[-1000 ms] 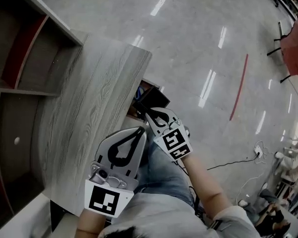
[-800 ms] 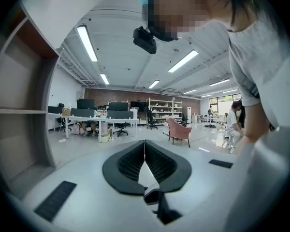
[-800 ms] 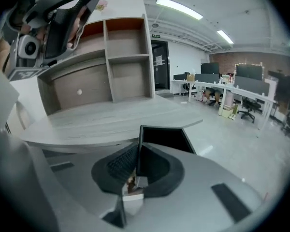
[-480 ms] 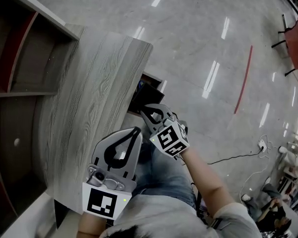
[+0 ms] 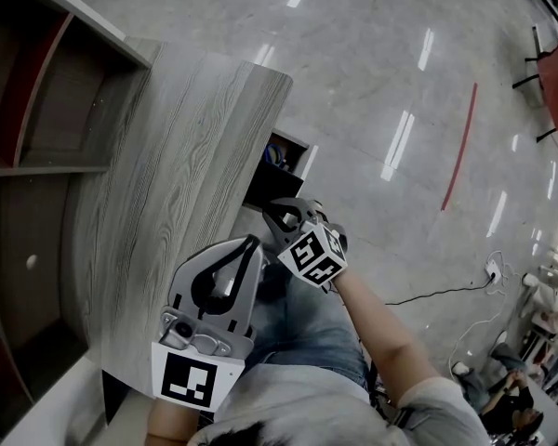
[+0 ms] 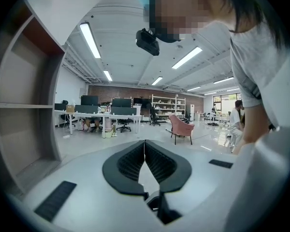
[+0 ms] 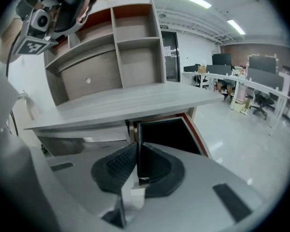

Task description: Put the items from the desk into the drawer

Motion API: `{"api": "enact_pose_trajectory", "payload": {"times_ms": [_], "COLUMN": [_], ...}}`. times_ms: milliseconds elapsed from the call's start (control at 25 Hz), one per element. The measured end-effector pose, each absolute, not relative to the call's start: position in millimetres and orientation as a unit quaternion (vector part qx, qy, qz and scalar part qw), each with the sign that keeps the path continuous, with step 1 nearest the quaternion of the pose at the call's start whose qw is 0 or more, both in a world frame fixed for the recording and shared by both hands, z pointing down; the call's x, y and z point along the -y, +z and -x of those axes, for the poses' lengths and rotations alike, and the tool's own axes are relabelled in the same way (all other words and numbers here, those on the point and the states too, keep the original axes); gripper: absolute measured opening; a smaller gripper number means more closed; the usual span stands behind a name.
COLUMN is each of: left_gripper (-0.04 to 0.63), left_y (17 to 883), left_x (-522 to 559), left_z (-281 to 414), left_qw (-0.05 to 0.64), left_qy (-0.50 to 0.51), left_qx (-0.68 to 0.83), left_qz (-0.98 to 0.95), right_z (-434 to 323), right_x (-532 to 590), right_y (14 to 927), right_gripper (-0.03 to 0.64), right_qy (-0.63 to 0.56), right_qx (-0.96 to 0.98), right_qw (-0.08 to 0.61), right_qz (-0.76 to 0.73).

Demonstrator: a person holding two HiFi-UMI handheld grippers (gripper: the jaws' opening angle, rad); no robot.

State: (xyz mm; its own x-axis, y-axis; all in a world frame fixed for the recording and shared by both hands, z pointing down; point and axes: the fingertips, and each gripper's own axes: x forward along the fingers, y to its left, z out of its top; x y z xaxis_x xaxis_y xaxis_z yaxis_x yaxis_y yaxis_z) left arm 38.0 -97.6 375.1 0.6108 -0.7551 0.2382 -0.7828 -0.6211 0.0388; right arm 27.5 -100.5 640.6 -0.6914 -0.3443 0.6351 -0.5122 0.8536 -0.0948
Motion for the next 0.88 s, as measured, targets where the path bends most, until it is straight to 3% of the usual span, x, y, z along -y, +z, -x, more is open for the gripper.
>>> {"api": "enact_pose_trajectory", "payload": {"times_ms": [520, 880], "left_gripper": [0.011, 0.011], "left_y": [355, 332], "left_x": [89, 78], "left_z": [-34, -30], "left_qw": [0.051, 0.029], "left_qy": [0.079, 0.069], "left_qx": [0.434, 0.442], "left_qz": [-0.896, -0.894], "right_z": [-29, -28], "right_x": [113, 111], "right_y": [573, 477], "right_gripper": [0.009, 0.008], "right_qy": [0.141, 0.104], "right_qx": [0.922, 0.940], "right_qw": [0.240, 0.170], "right_qz": [-0.270, -0.277]}}
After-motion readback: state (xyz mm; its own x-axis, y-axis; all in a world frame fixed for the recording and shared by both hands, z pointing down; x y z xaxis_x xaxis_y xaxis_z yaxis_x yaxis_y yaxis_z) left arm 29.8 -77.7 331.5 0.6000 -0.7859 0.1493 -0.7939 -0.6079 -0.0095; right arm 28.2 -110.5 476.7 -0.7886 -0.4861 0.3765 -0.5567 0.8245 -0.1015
